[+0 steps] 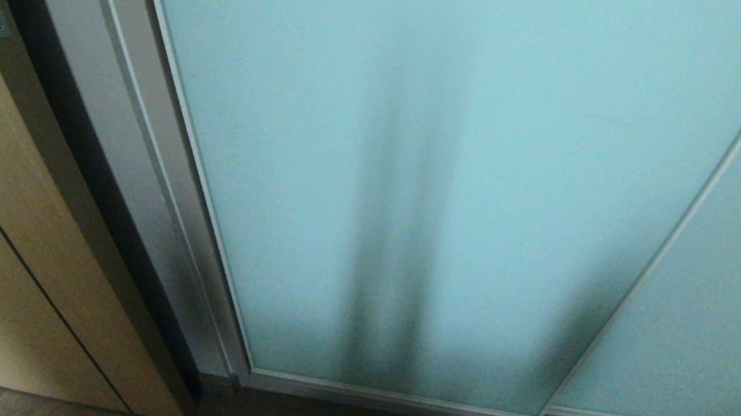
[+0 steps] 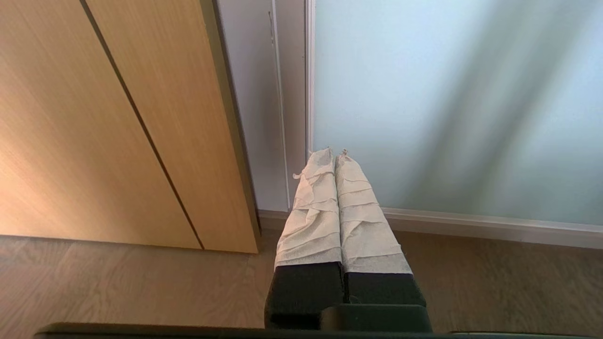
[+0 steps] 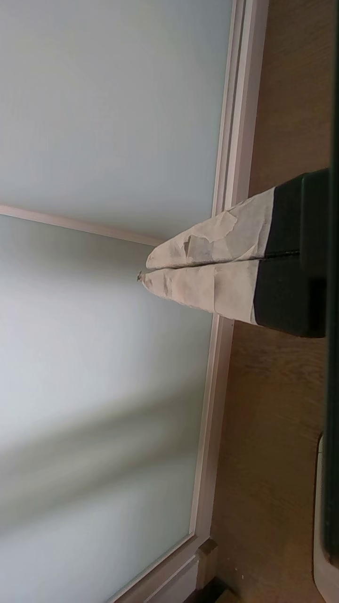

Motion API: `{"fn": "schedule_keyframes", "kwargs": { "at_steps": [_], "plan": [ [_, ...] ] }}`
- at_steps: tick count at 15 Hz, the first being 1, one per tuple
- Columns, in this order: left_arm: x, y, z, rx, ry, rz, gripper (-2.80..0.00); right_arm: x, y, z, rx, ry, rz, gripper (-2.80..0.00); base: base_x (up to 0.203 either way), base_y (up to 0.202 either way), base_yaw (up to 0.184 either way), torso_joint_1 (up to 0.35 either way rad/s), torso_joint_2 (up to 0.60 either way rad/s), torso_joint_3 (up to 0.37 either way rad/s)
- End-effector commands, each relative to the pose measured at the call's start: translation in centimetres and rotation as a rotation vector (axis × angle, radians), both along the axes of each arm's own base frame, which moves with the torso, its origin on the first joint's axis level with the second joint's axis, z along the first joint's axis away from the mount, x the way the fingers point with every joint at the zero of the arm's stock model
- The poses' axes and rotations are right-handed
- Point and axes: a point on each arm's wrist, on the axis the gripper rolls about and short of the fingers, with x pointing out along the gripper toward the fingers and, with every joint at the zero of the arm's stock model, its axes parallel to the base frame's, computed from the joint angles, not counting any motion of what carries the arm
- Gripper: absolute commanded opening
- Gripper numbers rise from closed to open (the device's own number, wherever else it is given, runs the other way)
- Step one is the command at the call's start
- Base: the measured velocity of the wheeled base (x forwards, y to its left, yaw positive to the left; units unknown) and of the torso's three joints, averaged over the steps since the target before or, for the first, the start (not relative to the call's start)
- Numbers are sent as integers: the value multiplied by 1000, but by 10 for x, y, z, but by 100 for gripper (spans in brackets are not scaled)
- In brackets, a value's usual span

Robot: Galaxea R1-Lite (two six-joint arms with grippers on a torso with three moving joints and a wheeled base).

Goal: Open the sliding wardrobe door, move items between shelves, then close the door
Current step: Open the door

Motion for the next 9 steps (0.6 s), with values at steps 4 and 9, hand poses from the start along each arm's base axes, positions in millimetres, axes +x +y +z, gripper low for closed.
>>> {"fn": "schedule_keyframes", "kwargs": {
  "at_steps": [4, 9],
  "plan": [
    [0, 0, 0, 5, 4, 2, -280, 0, 0, 0, 1, 0, 0, -280, 0, 0, 0, 0, 0, 0],
    [0, 0, 0, 11, 7, 3, -280, 0, 0, 0, 1, 0, 0, -280, 0, 0, 0, 0, 0, 0]
  ]
}}
